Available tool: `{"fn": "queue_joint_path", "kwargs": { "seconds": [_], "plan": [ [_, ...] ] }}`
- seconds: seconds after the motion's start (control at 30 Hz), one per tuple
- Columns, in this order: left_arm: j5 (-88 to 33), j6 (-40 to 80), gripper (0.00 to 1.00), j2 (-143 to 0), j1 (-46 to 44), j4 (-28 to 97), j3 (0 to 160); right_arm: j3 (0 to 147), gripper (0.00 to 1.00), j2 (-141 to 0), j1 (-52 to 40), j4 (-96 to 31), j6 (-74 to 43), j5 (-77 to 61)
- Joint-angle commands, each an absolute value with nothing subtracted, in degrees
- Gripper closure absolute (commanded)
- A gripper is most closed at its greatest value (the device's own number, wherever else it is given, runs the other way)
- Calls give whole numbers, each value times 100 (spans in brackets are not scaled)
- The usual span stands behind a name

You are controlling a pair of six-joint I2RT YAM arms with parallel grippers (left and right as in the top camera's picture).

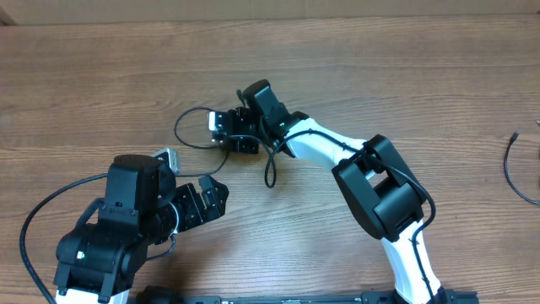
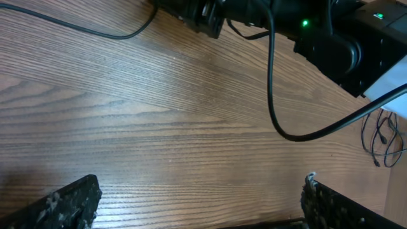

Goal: Untangle cables

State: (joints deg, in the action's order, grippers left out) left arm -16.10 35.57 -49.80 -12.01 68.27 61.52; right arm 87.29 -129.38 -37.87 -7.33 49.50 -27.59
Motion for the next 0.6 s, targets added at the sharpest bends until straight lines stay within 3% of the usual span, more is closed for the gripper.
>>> {"fn": "queue_joint_path", "kwargs": {
  "seconds": [0.0, 0.2, 0.33, 0.5, 0.57],
  "plan": [
    [-1638, 3426, 0, -4982, -1203, 6855, 6123, 8812, 41, -12978, -3913, -593, 4372, -2630],
    [-1638, 3426, 0, -4982, -1203, 6904, 6123, 8812, 47, -13168, -3938, -412, 3822, -2622],
    [-1638, 3426, 0, -4982, -1203, 6912, 6123, 8812, 48, -13260, -3938, -410, 3717, -2620],
    [-1638, 3426, 0, -4982, -1203, 6912, 6123, 8812, 47, -13275, -3938, -27, 2746, -2320],
    [-1643, 3426, 0, -4982, -1203, 6914, 6123, 8812, 54, -13275, -3935, 82, 2521, -2259]
  ]
}}
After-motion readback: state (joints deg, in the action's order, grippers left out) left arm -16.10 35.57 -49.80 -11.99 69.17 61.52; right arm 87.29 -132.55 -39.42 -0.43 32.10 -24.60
